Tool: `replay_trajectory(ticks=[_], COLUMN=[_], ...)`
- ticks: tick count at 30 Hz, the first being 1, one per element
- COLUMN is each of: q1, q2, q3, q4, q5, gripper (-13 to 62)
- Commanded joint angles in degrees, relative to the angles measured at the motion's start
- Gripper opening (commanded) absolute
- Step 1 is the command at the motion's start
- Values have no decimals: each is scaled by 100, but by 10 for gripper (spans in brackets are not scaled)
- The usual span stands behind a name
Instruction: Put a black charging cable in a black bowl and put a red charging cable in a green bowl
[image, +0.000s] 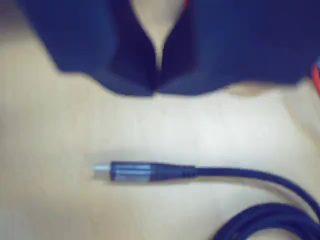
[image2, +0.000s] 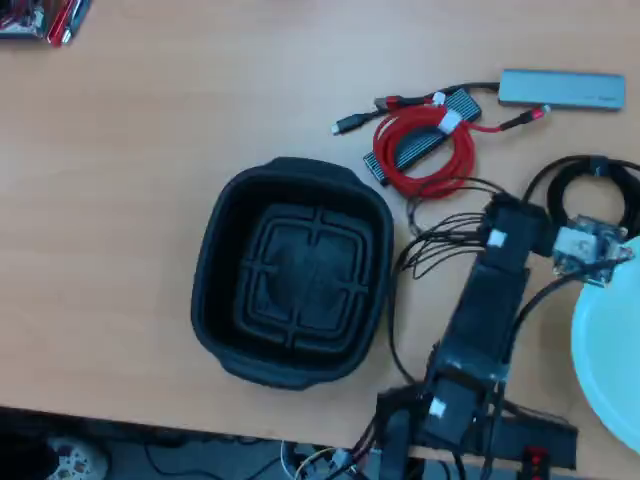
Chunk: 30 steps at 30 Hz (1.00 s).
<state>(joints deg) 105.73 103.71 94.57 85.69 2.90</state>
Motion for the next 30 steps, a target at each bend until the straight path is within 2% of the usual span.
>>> replay_trajectory(ticks=[1,8,15,18,30], q1=[334,765,1081,1222,1564], q2=[-334,-1591,-2364,-2487,-3199], q3=[-721,-1591,-1986,-2013,-2021], q4=[62,79,62,62,0], q5=[167,255,237,229,229], gripper=[-67,4,191,244,266])
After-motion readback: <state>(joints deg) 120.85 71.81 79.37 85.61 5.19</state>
